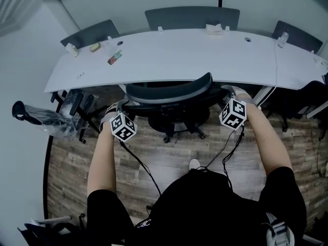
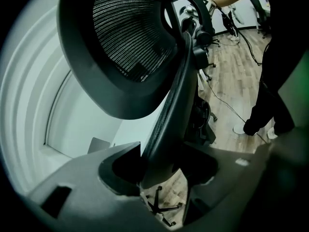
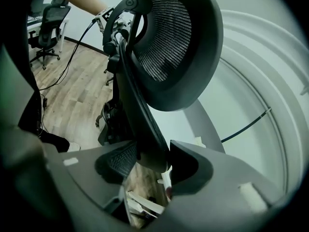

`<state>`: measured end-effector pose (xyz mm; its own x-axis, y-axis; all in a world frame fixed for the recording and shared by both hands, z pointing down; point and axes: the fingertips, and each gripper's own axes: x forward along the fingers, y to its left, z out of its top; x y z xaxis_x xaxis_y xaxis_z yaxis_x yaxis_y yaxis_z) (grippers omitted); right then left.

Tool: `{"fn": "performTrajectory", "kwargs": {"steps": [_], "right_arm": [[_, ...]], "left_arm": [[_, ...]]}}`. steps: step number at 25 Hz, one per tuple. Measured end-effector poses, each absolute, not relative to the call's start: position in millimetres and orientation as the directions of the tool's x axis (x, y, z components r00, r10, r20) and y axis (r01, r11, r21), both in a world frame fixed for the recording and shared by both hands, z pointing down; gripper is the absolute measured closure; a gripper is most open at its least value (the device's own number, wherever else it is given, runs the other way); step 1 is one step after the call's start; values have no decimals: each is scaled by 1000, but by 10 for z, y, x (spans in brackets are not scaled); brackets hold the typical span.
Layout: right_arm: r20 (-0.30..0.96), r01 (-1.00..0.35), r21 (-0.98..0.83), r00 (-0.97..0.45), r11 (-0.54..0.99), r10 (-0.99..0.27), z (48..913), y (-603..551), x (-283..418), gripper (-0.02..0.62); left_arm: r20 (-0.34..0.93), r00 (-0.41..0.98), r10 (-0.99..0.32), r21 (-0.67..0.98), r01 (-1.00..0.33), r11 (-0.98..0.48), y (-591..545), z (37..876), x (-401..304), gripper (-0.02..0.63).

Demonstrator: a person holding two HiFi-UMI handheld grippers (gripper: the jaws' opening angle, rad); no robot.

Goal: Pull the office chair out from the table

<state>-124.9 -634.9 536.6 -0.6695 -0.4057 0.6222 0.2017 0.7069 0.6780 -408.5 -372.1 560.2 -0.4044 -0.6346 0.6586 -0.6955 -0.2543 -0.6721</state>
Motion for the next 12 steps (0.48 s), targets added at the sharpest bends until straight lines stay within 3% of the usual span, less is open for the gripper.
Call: {"fn": "performTrajectory", "kwargs": {"steps": [12], "right_arm": [[621,185,678,-661,711,-421,5429,-5380,-391,373]], "left_arm": [[635,-393,-665,-678,-697,-236,-2732,5639,-3198,380]]}}
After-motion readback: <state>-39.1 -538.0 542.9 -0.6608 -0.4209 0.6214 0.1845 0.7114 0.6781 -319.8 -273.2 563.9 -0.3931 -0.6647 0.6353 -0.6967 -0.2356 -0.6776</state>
